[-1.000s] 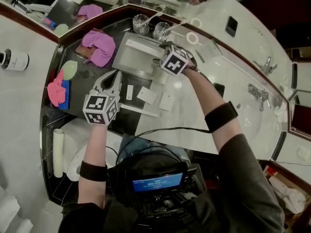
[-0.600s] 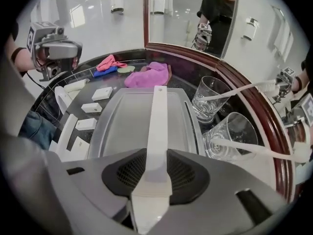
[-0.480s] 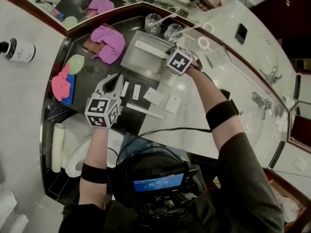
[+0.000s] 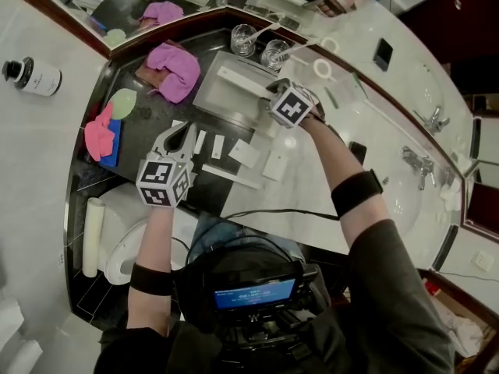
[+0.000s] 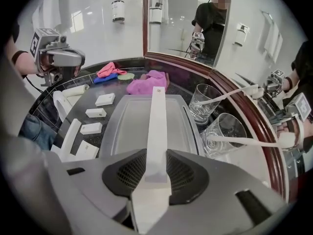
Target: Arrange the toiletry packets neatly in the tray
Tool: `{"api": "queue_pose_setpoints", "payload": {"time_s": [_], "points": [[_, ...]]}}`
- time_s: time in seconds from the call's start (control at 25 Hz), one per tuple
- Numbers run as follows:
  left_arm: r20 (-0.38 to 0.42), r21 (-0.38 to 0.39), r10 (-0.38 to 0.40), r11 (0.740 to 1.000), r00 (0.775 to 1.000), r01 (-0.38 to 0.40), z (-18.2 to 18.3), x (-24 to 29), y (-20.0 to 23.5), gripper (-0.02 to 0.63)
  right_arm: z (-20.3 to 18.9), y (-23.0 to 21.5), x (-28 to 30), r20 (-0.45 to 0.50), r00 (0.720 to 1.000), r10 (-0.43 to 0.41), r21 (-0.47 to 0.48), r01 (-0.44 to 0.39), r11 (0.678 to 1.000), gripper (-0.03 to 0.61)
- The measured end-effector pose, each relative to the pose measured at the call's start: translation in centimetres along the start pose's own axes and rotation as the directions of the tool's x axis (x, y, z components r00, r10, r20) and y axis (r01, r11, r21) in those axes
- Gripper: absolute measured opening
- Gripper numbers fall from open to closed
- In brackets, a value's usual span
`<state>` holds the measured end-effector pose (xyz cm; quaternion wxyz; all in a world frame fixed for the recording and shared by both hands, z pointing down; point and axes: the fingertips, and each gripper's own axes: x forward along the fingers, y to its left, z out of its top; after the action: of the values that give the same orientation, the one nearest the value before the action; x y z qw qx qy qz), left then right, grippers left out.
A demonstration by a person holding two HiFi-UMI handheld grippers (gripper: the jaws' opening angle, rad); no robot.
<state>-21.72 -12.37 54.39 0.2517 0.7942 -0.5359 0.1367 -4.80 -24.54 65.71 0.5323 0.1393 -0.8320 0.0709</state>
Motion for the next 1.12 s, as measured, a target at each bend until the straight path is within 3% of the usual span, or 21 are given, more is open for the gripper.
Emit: {"api": "queue_pose_setpoints", "payload": {"time_s": [0.24, 0.72, 1.12], "points": [[0.015, 0.011, 0.006, 1.0, 1.0, -0.006, 0.3, -1.3, -1.4, 0.0, -0.3, 1.4, -3.9, 0.107, 0.994, -0.037, 0.057, 0.031, 0.998, 0.143], [0.03, 0.042, 0.032, 0.999, 0.999, -0.034, -0.2, -5.1, -5.4, 0.0, -2.0, 7.9, -13.0, 0.303, 0.948, -0.103, 0.124, 0.068, 0.99, 0.143], [0.05, 0.038, 0.088, 0.995, 0.995, -0.09, -0.7, -8.5, -6.8, 0.0, -5.9, 14.0, -14.9, 0.326, 0.942, -0.084, 0.114, 0.049, 0.992, 0.143]]}}
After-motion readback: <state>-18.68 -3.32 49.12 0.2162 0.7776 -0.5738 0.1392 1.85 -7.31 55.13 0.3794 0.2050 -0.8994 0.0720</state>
